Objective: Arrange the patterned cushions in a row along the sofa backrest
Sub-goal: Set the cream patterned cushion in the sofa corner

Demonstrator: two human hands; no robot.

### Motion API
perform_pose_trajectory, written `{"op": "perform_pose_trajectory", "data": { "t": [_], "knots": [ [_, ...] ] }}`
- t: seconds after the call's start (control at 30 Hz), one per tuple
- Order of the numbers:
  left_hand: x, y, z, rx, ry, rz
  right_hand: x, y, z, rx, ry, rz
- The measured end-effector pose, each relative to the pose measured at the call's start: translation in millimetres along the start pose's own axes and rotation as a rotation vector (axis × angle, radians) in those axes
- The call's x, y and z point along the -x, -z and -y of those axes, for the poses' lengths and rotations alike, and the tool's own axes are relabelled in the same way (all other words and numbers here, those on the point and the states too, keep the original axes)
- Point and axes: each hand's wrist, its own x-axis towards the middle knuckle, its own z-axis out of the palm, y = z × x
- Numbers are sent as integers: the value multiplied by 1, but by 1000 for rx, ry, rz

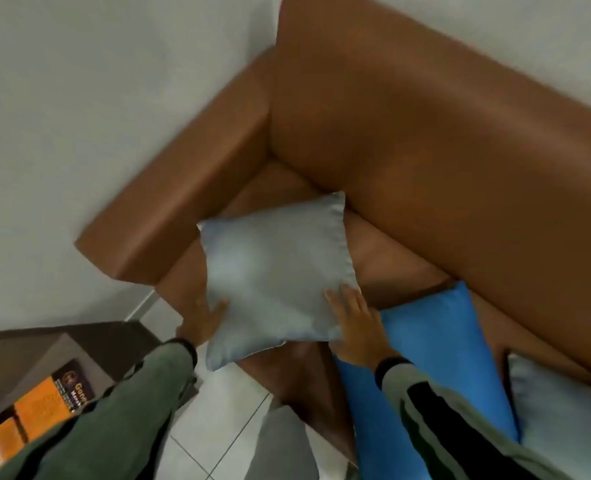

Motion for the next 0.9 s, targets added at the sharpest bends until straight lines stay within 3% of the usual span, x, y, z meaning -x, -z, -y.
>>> {"op": "perform_pose_trajectory", "data": {
  "t": [0.13,0.23,0.33,0.4,0.57,0.63,0.73,0.83,0.9],
  "knots": [
    [7,-20,26,257,99,84,-26,-42,3,45,-132,44],
    [16,-7,15,157,167,77,-43,-34,12,74,-160,-101],
    [29,11,-25,-21,200,115,-44,-20,30,151,59,-300],
    [38,14,-56,6,204,120,-33,-16,47,164,183,-390],
    [55,1,-155,327,200,157,-29,16,53,-42,2,-571],
    [59,1,-195,348,60,243,-47,48,39,-222,-91,-609],
    [41,23,-246,163,-375,210,-64,108,16,-605,-142,-695],
    [-21,50,-280,-561,-846,-7,-70,170,3,-642,-162,-799],
    [-60,51,-298,-949,-952,-80,-75,206,-2,-727,-152,-711]
  ]
}}
